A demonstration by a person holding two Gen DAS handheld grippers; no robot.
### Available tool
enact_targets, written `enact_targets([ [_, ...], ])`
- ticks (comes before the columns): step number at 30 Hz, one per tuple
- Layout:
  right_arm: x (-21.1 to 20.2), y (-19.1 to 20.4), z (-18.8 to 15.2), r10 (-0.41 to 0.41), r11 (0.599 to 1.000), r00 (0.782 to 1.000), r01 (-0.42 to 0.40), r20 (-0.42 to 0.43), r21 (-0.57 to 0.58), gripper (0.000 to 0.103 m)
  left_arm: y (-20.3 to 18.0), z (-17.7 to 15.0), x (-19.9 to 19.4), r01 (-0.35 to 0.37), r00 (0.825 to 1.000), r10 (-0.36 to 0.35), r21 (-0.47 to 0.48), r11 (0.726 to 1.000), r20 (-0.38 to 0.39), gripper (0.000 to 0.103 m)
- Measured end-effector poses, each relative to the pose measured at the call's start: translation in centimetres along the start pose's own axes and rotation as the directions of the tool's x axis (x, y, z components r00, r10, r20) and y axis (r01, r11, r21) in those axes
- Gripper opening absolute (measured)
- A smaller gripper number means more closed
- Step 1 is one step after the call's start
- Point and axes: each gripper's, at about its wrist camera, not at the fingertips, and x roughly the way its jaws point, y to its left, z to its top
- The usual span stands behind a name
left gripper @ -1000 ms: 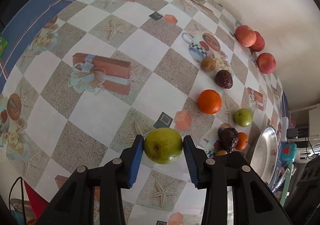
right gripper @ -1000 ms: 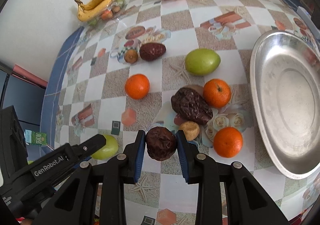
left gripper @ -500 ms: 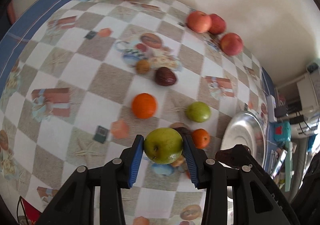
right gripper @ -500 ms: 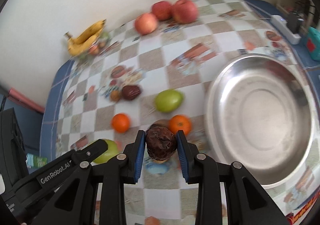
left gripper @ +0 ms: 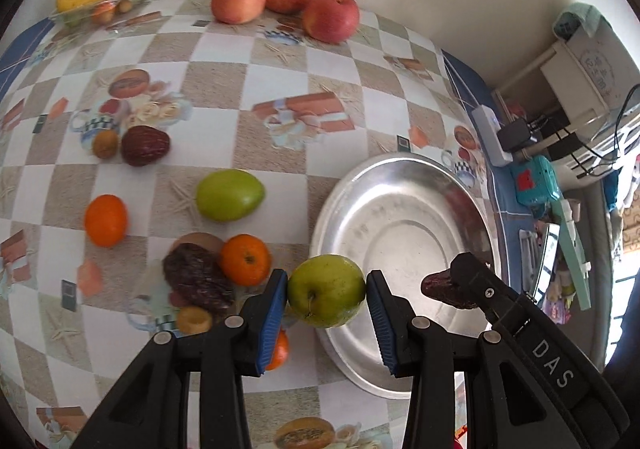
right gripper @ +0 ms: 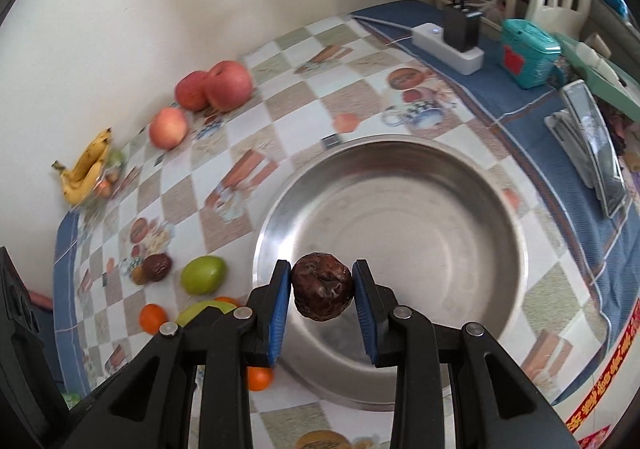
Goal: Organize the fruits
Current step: 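Carry both fruits over the steel bowl and open both tools, then lift both open tools away from the steel bowl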
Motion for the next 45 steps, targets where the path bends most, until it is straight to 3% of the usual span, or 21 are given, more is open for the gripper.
enact_targets([
  [12, 0.3, -2.0, 0.0, -0.058, 0.996, 0.998, 0.059, -0.013, 0.064, 0.035, -0.8, -0.6, 1.0, 0.045, 0.999, -0.045, 0.04, 0.998, -0.018, 0.045],
  [16, 0.4, -2.0, 0.0, -0.064, 0.996, 0.998, 0.064, -0.013, 0.064, 0.041, -0.3, -0.6, 0.8, 0.031, 0.999, -0.03, 0.033, 0.999, -0.013, 0.045],
  [37, 1.2, -1.0, -0.6, -0.057, 0.998, 0.997, 0.058, -0.054, 0.012, 0.04, 4.8, -0.6, -0.9, -0.066, 0.998, 0.067, -0.072, 0.995, 0.016, 0.049],
  [38, 1.2, -0.9, -0.7, -0.058, 0.998, 0.997, 0.058, -0.056, 0.007, 0.04, 5.1, -0.6, -0.9, -0.074, 0.997, 0.075, -0.077, 0.994, 0.014, 0.051],
  [41, 1.3, -0.8, -0.7, -0.059, 0.998, 0.996, 0.059, -0.061, -0.007, 0.041, 5.8, -0.6, -0.9, -0.138, 0.99, 0.141, -0.096, 0.986, 0.017, 0.088],
  [42, 1.4, -0.7, -0.8, -0.061, 0.998, 0.996, 0.06, -0.063, -0.016, 0.045, 6.1, -0.6, -1.0, -0.165, 0.985, 0.168, -0.101, 0.981, 0.024, 0.092],
  [44, 1.5, -0.3, -0.9, -0.073, 0.997, 0.995, 0.07, -0.061, -0.042, 0.075, 6.6, -0.6, -1.1, -0.207, 0.977, 0.212, -0.113, 0.972, 0.028, 0.093],
  [45, 1.5, 0.0, -1.0, -0.087, 0.994, 0.995, 0.084, -0.052, -0.064, 0.081, 7.0, -0.5, -1.1, -0.22, 0.974, 0.224, -0.12, 0.968, 0.028, 0.097],
])
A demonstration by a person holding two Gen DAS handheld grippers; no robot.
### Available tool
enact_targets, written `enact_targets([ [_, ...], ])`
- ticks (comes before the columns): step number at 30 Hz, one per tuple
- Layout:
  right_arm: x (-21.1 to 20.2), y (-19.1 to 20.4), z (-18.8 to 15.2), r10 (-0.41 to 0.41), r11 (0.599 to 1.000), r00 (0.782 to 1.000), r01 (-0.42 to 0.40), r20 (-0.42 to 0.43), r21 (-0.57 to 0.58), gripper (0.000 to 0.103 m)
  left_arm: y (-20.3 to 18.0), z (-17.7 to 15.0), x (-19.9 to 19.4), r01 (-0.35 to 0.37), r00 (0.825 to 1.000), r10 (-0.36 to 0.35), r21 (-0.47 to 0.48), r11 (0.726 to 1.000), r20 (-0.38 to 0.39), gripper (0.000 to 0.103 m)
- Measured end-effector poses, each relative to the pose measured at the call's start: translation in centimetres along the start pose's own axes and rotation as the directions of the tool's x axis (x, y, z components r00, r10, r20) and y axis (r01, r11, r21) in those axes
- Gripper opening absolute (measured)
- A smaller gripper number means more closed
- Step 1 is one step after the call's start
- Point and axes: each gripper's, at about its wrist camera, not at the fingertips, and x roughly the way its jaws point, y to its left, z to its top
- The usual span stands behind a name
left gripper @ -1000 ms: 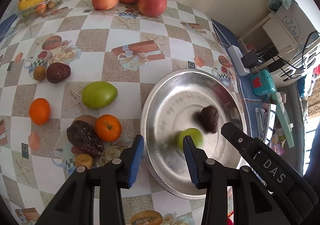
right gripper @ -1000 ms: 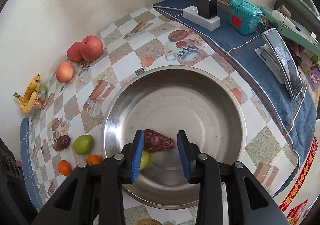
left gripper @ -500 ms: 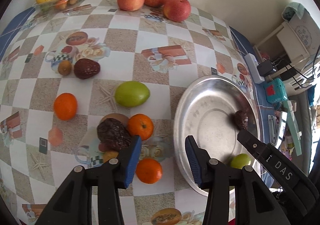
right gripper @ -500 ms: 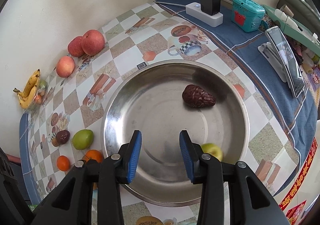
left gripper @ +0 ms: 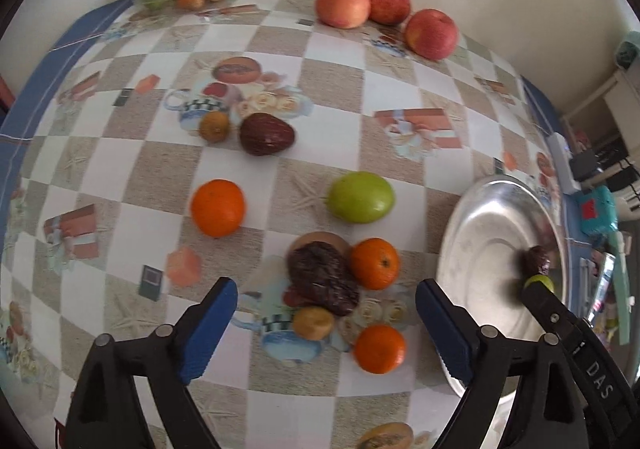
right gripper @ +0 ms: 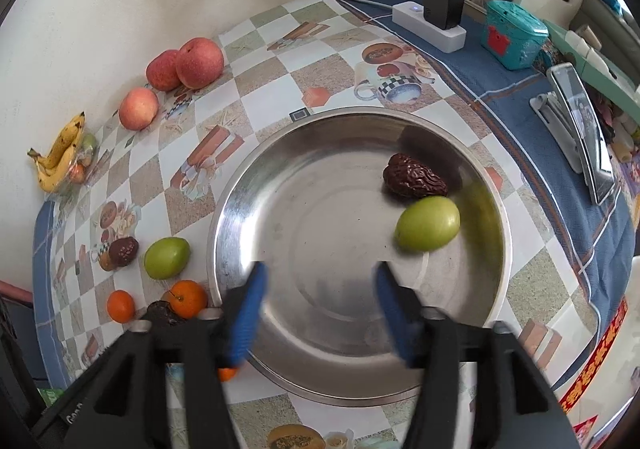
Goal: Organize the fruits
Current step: 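Lift both open tools away from the steel bowl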
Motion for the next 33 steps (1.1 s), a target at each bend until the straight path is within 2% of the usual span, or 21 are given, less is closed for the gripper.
enact_targets([
  [2, 0.0, 0.3, 0.0, -0.023, 0.999, 1.0, 0.023, 0.012, -0.029, 0.084, 0.6, 0.1, 0.1, -0.029, 1.0, 0.029, -0.017, 0.999, 0.006, 0.103],
  [4, 0.1, 0.6, -0.1, -0.034, 0.998, 0.999, 0.035, 0.018, -0.047, 0.087, 1.1, 0.2, 0.1, -0.069, 0.997, 0.069, -0.025, 0.997, 0.016, 0.103],
  [7, 0.3, 0.7, -0.2, -0.03, 0.998, 0.999, 0.031, 0.018, -0.051, 0.096, 1.7, 0.3, 0.4, -0.118, 0.993, 0.118, -0.023, 0.993, 0.013, 0.103],
  [11, 0.2, 1.8, -0.4, -0.005, 0.996, 0.999, 0.009, 0.041, -0.094, 0.096, 2.4, 0.4, 0.4, -0.158, 0.987, 0.159, -0.011, 0.987, 0.027, 0.103],
  [15, 0.4, 3.2, -0.8, 0.02, 0.989, 0.999, -0.014, 0.04, -0.147, 0.096, 3.1, 0.7, 0.0, -0.22, 0.974, 0.218, 0.016, 0.975, 0.063, 0.103],
  [22, 1.0, 5.5, -1.7, 0.108, 0.969, 0.994, -0.111, -0.027, -0.22, 0.096, 7.4, 1.3, -1.4, -0.198, 0.977, 0.202, -0.074, 0.977, 0.061, 0.103],
  [27, 0.8, 7.4, -2.7, 0.159, 0.941, 0.985, -0.17, -0.06, -0.293, 0.096, 10.6, 0.8, -2.5, -0.218, 0.971, 0.229, -0.138, 0.966, 0.067, 0.103],
  [30, 1.0, 8.1, -3.1, 0.173, 0.931, 0.981, -0.194, -0.092, -0.311, 0.096, 11.6, 0.4, -2.8, -0.238, 0.965, 0.251, -0.148, 0.96, 0.074, 0.103],
  [33, 1.1, 8.4, -3.4, 0.168, 0.923, 0.98, -0.194, -0.106, -0.331, 0.096, 11.9, 0.0, -2.4, -0.227, 0.971, 0.236, -0.145, 0.963, 0.049, 0.103],
])
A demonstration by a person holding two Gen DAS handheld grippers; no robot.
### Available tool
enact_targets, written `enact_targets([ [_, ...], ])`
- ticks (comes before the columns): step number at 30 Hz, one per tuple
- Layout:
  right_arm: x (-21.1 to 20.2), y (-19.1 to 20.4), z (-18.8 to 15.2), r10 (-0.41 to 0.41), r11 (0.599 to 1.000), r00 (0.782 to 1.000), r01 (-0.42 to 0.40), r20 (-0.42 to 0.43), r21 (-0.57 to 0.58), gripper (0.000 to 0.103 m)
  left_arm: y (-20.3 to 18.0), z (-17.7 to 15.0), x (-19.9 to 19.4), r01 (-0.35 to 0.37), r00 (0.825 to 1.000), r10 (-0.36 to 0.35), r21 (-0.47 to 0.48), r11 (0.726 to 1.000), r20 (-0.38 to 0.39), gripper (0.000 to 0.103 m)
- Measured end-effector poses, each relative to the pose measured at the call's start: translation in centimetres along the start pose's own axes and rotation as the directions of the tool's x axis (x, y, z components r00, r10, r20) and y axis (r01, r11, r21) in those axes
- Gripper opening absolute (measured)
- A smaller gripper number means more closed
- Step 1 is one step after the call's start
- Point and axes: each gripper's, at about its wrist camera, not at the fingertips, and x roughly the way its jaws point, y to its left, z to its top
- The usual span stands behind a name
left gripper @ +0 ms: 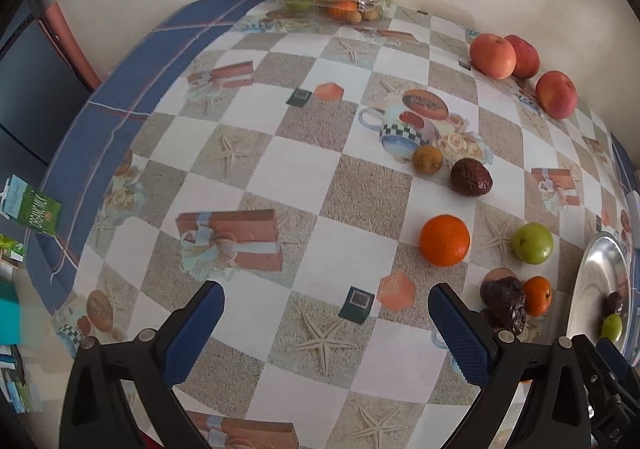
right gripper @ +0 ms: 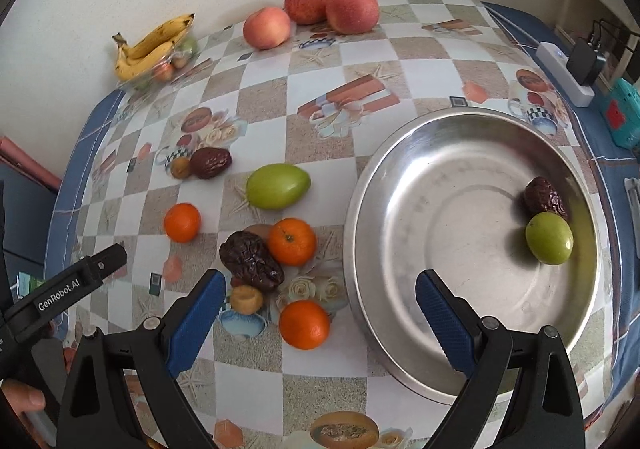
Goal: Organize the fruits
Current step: 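Lift both open tools away from the steel bowl, then move the left tool to a small tan fruit while the right tool approaches a mandarin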
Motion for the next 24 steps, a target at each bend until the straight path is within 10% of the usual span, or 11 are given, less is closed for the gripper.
enact_targets([
  [9, -0.4, 0.3, -0.3, 0.003, 1.0, 1.0, -0.004, -0.004, -0.011, 0.094, -2.7, -1.0, 1.0, 0.049, 0.997, -0.043, 0.095, 0.994, -0.061, 0.103],
  [16, 0.3, 0.8, -0.8, 0.015, 0.999, 0.999, -0.016, -0.052, -0.029, 0.053, -3.7, -1.2, 1.4, 0.169, 0.982, -0.161, 0.084, 0.982, -0.094, 0.103],
  [24, 2.3, 1.6, -1.8, -0.035, 0.996, 0.989, 0.023, -0.141, -0.081, 0.05, -6.7, -1.9, 2.2, 0.277, 0.955, -0.258, 0.128, 0.952, -0.148, 0.092],
])
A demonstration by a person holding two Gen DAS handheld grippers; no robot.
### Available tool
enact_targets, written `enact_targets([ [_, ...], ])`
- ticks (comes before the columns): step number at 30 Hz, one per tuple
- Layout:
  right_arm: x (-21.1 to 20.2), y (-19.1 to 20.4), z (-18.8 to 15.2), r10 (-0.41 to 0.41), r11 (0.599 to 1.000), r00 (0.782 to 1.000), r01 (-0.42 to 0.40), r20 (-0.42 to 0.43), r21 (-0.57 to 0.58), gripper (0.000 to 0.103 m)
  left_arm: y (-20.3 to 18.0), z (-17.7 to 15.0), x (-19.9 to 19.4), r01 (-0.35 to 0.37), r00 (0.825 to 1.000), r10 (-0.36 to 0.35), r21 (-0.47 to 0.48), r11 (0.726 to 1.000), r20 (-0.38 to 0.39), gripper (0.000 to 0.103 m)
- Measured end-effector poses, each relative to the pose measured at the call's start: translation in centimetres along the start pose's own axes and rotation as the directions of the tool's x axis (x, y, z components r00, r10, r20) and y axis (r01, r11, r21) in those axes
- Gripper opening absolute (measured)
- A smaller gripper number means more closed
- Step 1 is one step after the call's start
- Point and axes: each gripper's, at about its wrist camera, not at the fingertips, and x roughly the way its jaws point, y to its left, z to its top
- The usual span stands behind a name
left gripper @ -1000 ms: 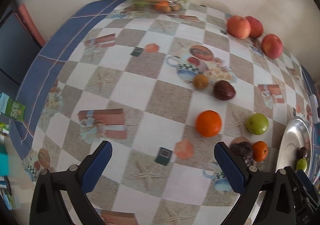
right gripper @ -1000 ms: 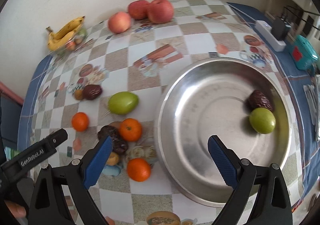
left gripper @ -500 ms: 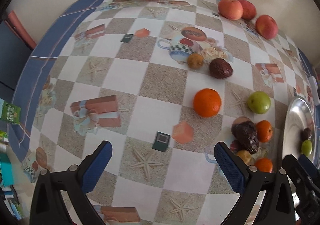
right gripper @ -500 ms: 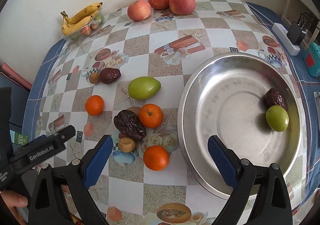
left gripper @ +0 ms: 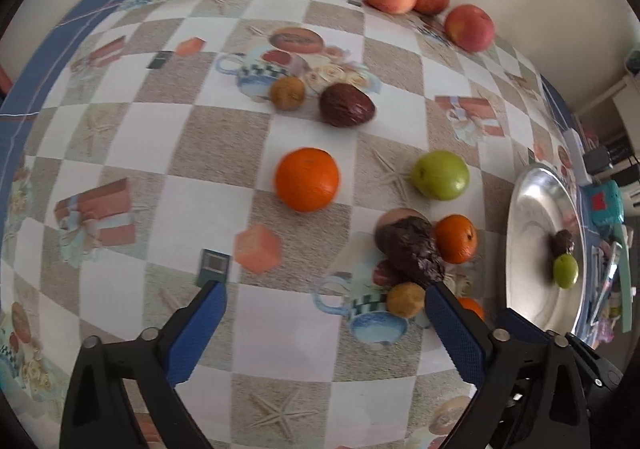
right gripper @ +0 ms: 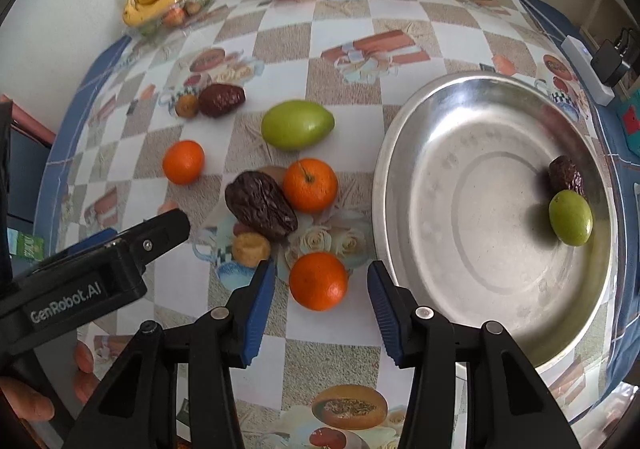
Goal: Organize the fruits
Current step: 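Move the left tool to a small tan fruit while the right tool approaches a mandarin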
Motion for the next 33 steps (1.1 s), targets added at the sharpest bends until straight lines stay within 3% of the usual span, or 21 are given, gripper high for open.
enact_targets([
  [4, 0.5, 0.1, -0.2, -0.009, 1.0, 1.0, 0.009, -0.019, -0.006, 0.05, -1.2, 0.0, 0.9, 0.031, 0.999, -0.03, 0.032, 0.999, -0.028, 0.083],
  [9, 0.8, 0.3, -0.2, -0.022, 1.0, 0.999, 0.021, -0.04, -0.013, 0.05, -2.6, -0.1, 1.5, 0.039, 0.999, -0.036, 0.081, 0.996, -0.031, 0.063],
  [17, 0.9, 0.3, 0.0, -0.029, 0.999, 0.998, 0.029, -0.046, -0.015, 0.049, -3.3, -0.3, 2.4, 0.085, 0.995, -0.08, 0.067, 0.994, -0.067, 0.039],
  [26, 1.1, 0.3, 0.0, -0.037, 0.999, 0.998, 0.036, -0.051, -0.017, 0.045, -2.3, -0.3, 3.0, 0.14, 0.984, -0.142, -0.019, 0.99, -0.107, 0.035],
  [33, 1.2, 0.4, 0.0, -0.041, 0.999, 0.998, 0.04, -0.054, -0.026, 0.044, -2.9, -0.4, 3.3, 0.106, 0.988, -0.105, 0.007, 0.994, -0.11, 0.03],
])
